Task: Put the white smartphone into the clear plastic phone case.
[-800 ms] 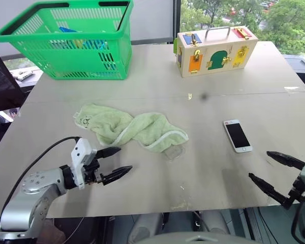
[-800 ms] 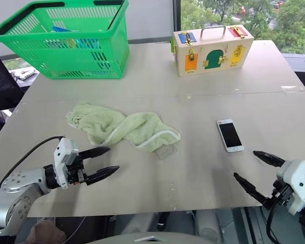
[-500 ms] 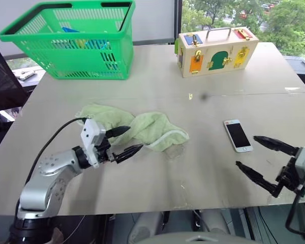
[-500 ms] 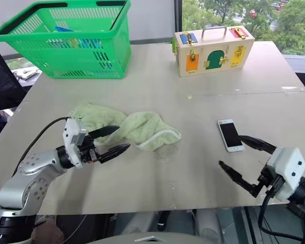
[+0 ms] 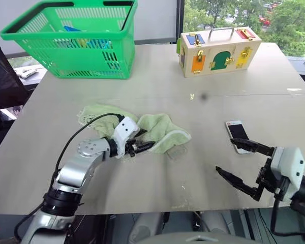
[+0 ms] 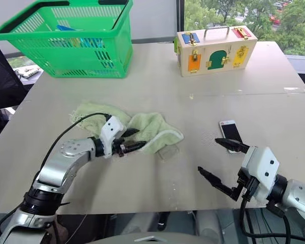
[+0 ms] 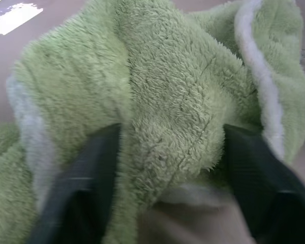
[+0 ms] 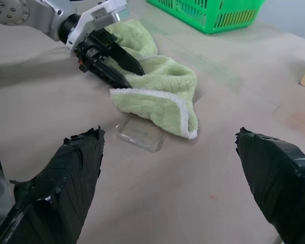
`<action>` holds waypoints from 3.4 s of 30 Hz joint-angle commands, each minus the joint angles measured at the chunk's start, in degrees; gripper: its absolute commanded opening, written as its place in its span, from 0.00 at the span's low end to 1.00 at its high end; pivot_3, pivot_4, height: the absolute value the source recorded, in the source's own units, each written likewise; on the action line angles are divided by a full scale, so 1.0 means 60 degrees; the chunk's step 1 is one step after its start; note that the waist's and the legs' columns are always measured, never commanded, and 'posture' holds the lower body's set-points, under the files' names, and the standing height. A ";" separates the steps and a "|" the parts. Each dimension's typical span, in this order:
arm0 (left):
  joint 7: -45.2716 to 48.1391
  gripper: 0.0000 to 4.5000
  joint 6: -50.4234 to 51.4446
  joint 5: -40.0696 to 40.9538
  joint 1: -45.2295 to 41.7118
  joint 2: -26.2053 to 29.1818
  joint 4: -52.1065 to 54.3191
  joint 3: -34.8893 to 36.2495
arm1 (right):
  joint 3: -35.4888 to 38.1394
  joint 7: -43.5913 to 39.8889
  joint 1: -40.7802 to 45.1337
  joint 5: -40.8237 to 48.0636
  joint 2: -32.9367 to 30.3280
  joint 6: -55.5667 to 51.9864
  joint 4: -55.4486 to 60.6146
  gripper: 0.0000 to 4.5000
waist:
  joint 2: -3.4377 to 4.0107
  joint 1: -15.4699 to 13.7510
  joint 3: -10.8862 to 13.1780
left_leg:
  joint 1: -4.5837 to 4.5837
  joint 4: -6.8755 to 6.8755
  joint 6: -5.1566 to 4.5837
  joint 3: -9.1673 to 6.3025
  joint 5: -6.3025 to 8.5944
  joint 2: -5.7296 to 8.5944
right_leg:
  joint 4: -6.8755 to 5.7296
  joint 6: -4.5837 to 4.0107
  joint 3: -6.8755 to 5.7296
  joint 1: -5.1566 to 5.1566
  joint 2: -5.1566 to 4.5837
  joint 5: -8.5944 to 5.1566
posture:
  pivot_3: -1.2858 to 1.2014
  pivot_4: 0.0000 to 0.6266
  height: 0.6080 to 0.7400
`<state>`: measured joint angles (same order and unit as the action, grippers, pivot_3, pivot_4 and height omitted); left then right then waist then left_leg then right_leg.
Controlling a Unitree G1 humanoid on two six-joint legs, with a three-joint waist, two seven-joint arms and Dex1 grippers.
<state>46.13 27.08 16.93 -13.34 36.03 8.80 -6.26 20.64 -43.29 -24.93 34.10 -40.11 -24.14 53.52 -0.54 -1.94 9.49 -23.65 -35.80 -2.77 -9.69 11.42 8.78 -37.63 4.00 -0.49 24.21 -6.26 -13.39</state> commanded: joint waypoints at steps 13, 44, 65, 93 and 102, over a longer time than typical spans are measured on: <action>-0.1250 0.01 0.0902 0.2260 -0.1845 0.0178 -0.2699 0.4277 | -0.0158 -0.0002 0.0095 -0.0056 0.0183 0.0596 -0.0044 1.00 | -0.0018 -0.0032 0.0010 | -0.0006 -0.0035 0.0000 -0.0025 -0.0001 -0.0002 | -0.0022 0.0035 -0.0022 0.0000 0.0013 0.0020 | 0.52 0.24 1.00; 0.7728 0.88 -0.4397 -0.0111 -0.6273 0.0605 -0.6494 -0.2524 | -0.0276 0.0530 -0.0661 -0.0015 0.0101 0.0367 0.0986 1.00 | -0.0030 0.0075 0.0018 | -0.0025 -0.0069 -0.0037 -0.0007 -0.0016 0.0003 | -0.0002 -0.0021 -0.0009 -0.0007 0.0006 0.0051 | 0.52 0.24 1.00; 0.7728 0.01 -0.8502 0.0157 -0.7402 -0.0067 -1.0024 -0.5862 | -0.0276 0.1861 -0.2469 0.0215 -0.0696 0.1963 0.1080 1.00 | -0.0071 0.0225 0.0039 | -0.0026 -0.0087 -0.0067 -0.0013 -0.0008 0.0006 | -0.0007 0.0045 -0.0016 -0.0011 0.0012 0.0040 | 0.52 0.24 1.00; 0.3106 0.71 0.0426 -0.0881 -0.4481 -0.1320 -0.1800 -0.3448 | -0.0898 0.4833 0.2316 0.0223 -0.0476 -0.4485 -0.1534 1.00 | -0.0070 0.0182 0.0040 | -0.0013 -0.0093 -0.0066 -0.0016 -0.0009 0.0006 | -0.0014 0.0043 -0.0014 -0.0028 0.0016 0.0041 | 0.52 0.24 1.00; 0.3882 0.99 0.0123 0.1389 -0.3147 -0.0711 -0.0127 -0.0727 | -0.2020 0.6143 0.4472 -0.0914 0.1082 -0.5406 -0.3541 1.00 | -0.0055 0.0206 0.0039 | -0.0020 -0.0082 -0.0061 -0.0013 -0.0011 0.0005 | -0.0015 -0.0002 -0.0007 -0.0007 0.0018 0.0066 | 0.52 0.24 1.00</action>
<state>69.16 29.03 21.64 -33.18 31.84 4.68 -14.51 8.07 -8.70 0.47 30.17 -34.31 -55.28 33.22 -0.87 -0.71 9.72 -23.77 -36.30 -3.13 -9.77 11.36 8.81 -37.72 3.99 -0.53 24.17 -6.15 -12.99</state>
